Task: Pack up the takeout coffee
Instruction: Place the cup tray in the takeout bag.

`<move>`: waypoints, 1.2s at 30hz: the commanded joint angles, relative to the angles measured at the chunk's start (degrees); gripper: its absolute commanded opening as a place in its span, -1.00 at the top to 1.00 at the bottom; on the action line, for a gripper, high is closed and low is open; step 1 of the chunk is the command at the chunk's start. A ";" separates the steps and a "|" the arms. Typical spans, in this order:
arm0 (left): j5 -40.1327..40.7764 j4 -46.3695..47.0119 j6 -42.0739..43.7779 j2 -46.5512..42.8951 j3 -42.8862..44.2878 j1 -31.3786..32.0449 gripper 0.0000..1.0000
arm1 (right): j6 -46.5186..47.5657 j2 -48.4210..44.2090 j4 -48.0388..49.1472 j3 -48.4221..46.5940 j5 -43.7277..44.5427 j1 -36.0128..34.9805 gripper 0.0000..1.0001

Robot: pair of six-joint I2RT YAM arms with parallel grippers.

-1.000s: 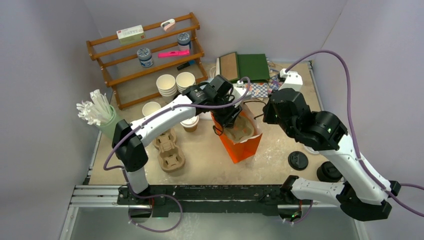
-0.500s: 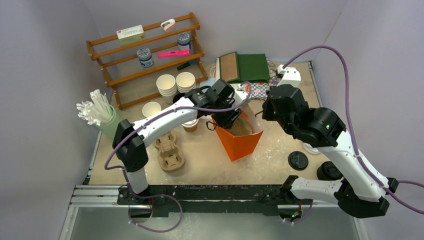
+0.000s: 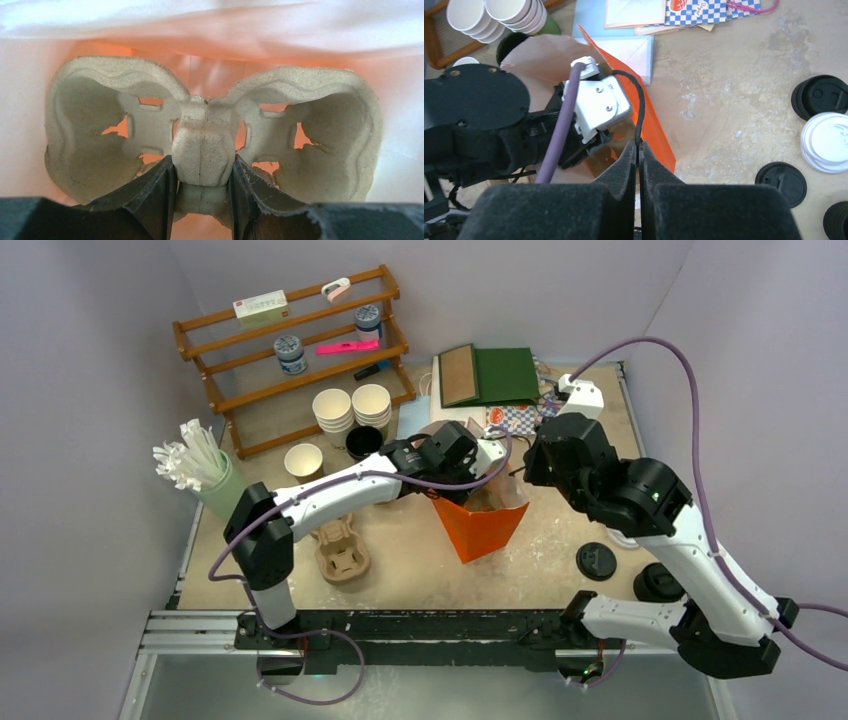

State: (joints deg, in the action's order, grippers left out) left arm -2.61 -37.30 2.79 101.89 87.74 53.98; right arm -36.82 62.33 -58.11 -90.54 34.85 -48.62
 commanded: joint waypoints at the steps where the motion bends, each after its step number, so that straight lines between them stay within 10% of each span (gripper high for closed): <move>1: 3.96 5.29 2.15 -4.93 -3.71 0.70 0.28 | -2.32 1.90 -3.08 -1.60 2.51 0.08 1.00; 36: -1.43 10.20 3.47 -9.62 -14.89 1.48 0.31 | 3.31 6.58 -4.27 -6.01 4.20 7.93 1.00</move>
State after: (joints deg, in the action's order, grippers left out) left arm -2.20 -25.74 5.21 90.83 71.59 55.22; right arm -35.31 69.36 -62.70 -94.13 39.00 -41.08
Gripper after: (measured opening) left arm 0.397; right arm 0.008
